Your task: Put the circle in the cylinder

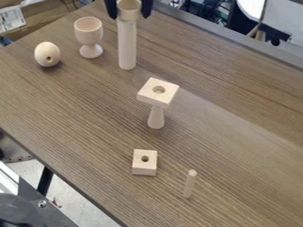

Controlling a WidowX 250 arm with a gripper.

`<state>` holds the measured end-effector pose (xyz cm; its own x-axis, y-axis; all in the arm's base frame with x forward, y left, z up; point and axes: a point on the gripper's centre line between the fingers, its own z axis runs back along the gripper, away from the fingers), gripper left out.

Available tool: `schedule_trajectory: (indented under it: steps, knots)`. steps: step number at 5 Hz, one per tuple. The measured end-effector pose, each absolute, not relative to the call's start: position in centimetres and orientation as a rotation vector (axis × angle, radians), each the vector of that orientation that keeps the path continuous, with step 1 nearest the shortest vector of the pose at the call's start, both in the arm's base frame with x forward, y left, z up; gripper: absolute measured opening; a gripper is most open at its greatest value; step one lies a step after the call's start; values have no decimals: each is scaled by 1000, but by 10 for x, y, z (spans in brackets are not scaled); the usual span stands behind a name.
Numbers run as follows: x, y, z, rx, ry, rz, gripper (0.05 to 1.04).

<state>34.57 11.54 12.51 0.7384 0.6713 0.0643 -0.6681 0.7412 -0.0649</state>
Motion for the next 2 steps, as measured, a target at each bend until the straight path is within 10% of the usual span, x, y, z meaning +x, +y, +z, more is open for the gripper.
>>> schedule_trajectory:
  steps: [2]
  knots:
    - [345, 117, 125, -41, -84, 739, 810]
